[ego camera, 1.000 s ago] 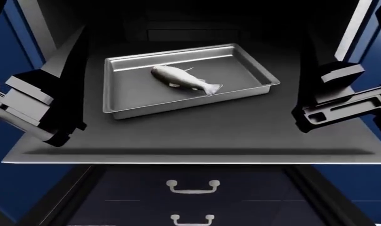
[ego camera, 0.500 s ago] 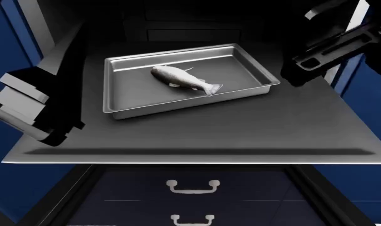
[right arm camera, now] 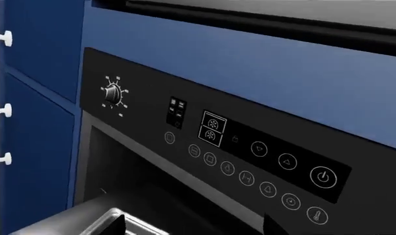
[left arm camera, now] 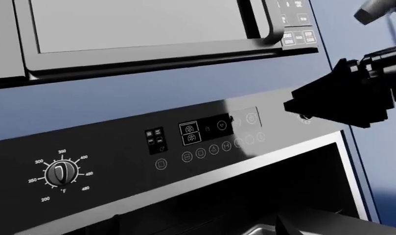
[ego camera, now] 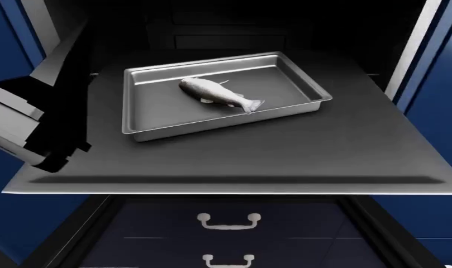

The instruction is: Pick the fish from the top rack in the oven and place it on the plate on the counter.

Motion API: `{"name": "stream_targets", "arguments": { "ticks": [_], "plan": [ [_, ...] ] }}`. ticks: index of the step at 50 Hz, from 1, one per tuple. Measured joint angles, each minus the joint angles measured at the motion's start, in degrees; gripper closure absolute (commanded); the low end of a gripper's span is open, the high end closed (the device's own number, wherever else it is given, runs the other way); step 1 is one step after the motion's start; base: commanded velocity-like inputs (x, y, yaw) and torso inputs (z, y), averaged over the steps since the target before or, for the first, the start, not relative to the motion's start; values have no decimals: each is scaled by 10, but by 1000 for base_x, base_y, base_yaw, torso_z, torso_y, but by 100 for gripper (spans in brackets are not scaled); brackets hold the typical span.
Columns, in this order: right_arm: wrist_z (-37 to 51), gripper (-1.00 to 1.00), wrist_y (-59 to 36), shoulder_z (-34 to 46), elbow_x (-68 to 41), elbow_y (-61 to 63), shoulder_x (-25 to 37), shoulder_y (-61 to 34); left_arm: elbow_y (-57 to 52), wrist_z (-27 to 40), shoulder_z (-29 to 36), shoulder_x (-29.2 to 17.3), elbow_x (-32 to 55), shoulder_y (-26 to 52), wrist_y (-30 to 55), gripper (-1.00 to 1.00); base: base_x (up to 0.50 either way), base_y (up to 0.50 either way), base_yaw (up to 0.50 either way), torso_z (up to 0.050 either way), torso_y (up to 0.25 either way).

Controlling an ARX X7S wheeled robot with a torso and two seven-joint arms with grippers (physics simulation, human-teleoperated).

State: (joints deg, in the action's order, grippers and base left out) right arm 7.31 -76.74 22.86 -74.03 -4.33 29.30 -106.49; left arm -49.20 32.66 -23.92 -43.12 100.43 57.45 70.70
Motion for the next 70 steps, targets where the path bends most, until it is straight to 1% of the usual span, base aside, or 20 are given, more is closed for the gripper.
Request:
{"name": "stream_targets", "arguments": {
  "ticks": [8, 19, 33, 46, 70],
  "plan": [
    [-53, -100, 9, 45, 49, -85, -21, -29, 4, 13, 11, -9, 13, 11, -7, -100, 0, 0, 0, 0, 0],
    [-86, -100, 2, 82, 76, -146, -35, -49, 5, 17, 12, -15, 18, 11, -12, -100, 0, 0, 0, 0, 0],
    [-86, -100, -50, 101, 63, -190, -45, -60, 2, 11, 5, -19, 15, -2, -15, -100, 0, 0, 0, 0, 0],
    [-94, -100, -70, 124, 58, -222, -51, -65, 0, 4, 0, -20, 10, -11, -16, -100, 0, 0, 0, 0, 0],
    [-206, -100, -37, 236, 124, -343, -105, -116, -2, -5, -7, -23, 1, -23, -21, -100, 0, 0, 0, 0, 0]
  ]
}}
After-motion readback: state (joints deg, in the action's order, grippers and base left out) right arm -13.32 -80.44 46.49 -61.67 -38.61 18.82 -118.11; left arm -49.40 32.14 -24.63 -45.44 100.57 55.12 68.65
